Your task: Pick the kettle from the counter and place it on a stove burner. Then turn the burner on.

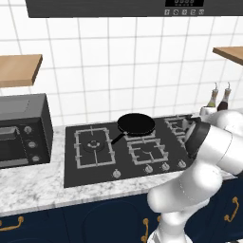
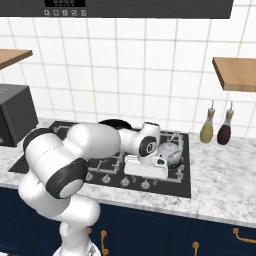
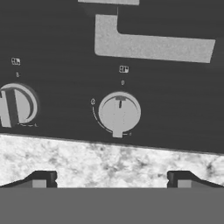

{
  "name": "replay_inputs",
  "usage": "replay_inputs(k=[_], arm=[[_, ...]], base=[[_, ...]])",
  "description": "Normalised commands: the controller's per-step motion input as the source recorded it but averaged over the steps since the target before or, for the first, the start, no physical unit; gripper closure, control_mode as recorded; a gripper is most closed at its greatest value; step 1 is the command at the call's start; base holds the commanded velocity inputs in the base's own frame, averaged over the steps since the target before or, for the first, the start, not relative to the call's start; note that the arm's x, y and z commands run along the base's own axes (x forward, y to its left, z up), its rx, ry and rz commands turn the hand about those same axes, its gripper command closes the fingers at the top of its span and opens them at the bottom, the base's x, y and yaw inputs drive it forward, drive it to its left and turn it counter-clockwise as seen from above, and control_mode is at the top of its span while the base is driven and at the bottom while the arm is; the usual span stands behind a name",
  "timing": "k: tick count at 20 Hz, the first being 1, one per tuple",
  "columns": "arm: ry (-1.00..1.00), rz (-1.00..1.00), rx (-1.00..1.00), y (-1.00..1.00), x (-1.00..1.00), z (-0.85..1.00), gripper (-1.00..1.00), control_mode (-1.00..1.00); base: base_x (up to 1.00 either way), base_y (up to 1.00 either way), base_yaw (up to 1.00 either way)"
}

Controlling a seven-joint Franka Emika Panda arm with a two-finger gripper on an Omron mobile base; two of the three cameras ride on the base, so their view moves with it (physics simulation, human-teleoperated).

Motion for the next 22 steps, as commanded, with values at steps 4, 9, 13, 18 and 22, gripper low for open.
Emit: replay_inputs(k=[4, 9, 13, 18, 22], arm=[[-0.06, 0.00, 0.00, 0.00, 0.00, -0.03, -1.00, -1.00], [-0.13, 0.00, 0.00, 0.00, 0.00, -0.03, -1.00, -1.00], [-0.15, 0.00, 0.00, 0.00, 0.01, -0.07, -1.00, -1.00], [-0.14, 0.00, 0.00, 0.00, 0.03, -0.14, -1.00, -1.00], [-0.06, 0.00, 0.00, 0.01, 0.14, -0.24, -1.00, -1.00]], base=[[0.00, 0.00, 0.00], [0.00, 0.00, 0.00], [0.00, 0.00, 0.00], [0.00, 0.00, 0.00], [0.00, 0.00, 0.00]])
